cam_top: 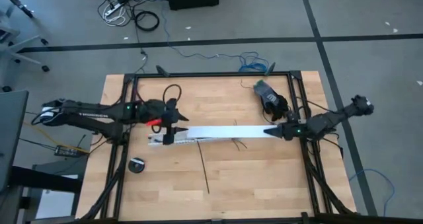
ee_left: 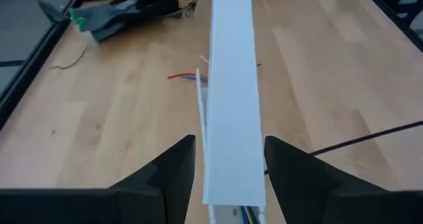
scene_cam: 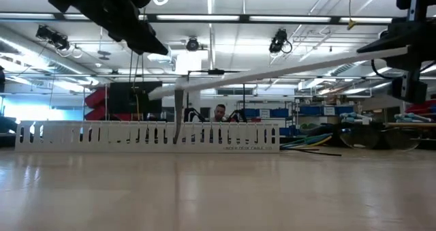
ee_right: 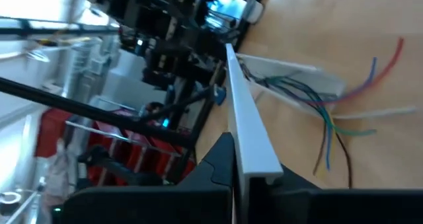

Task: Ziptie cables
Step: Close the lid on the cable duct

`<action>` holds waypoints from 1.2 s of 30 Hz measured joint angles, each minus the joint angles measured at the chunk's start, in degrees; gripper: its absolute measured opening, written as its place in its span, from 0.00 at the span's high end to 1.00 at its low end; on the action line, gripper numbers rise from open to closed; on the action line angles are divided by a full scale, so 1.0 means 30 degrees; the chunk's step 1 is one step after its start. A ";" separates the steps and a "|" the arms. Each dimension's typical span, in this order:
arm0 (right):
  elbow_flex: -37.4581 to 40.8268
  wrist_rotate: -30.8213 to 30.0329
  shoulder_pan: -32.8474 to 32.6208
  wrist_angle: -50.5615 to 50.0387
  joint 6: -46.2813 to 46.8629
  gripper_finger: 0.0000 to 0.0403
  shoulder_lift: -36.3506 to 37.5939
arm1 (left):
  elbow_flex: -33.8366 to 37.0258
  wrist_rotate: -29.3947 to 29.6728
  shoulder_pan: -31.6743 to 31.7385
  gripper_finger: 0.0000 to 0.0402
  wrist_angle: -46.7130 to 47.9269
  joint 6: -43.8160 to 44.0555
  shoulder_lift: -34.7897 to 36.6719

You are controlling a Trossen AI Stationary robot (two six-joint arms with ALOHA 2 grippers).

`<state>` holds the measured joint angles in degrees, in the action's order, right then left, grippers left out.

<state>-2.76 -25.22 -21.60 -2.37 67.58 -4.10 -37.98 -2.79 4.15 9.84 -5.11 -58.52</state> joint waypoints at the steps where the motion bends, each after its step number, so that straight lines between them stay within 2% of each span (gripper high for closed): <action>1: 0.0026 0.0724 0.0632 -0.0006 -0.0055 1.00 0.0337 | 0.0000 -0.0154 0.0222 0.56 -0.0014 -0.0007 0.0000; 5: 0.0077 0.3573 0.3107 -0.0120 0.0005 1.00 0.0862 | 0.0000 -0.0475 0.0743 0.56 -0.0052 -0.0079 0.0000; 10: 0.0083 0.7091 0.5878 -0.0486 0.0993 1.00 0.0380 | -0.0006 -0.0630 0.1024 0.56 0.0079 -0.0299 -0.0584; 18: 0.0099 1.1085 0.9346 -0.0334 0.1555 1.00 -0.0749 | -0.0007 -0.2189 0.1032 0.56 -0.0822 -0.1324 -0.3854; 24: 0.0099 1.2994 1.1098 -0.0164 0.1496 1.00 -0.1333 | -0.0007 -0.3481 0.1121 0.56 -0.2305 -0.1726 -0.5580; 36: 0.0053 1.5471 1.3424 0.0468 0.0609 1.00 -0.1481 | -0.0007 -0.3520 0.1883 0.56 -0.2052 -0.0957 -0.5865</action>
<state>-2.60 21.19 18.67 -0.97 69.41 -8.55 -38.00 -13.34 9.80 3.69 -7.98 -76.12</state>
